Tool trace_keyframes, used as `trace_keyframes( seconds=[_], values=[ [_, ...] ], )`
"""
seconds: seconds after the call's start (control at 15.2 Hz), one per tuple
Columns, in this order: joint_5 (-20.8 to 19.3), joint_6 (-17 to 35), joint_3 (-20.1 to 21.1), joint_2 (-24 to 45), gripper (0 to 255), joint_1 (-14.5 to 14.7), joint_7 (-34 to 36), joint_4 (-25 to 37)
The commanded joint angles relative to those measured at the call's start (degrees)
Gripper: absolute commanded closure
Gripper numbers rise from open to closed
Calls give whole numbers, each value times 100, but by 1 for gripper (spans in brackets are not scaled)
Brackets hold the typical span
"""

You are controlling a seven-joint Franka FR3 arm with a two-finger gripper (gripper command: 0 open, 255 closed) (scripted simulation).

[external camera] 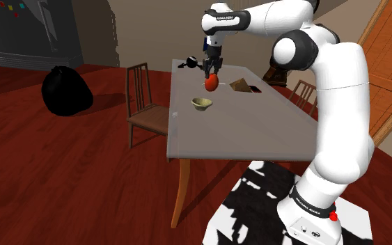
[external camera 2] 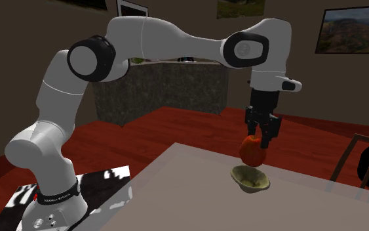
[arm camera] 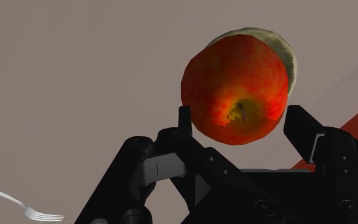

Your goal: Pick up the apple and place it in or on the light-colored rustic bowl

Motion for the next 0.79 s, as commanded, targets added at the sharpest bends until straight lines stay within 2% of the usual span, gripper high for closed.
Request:
trace_keyframes(
  seconds=[0.0, 0.33, 0.73],
  values=[
    [3, 151, 3, 12, 255, 5, 1, -135],
    [1, 515, 8, -2, 255, 28, 8, -515],
    [1, 515, 8, -2, 255, 28, 8, -515]
  ],
)
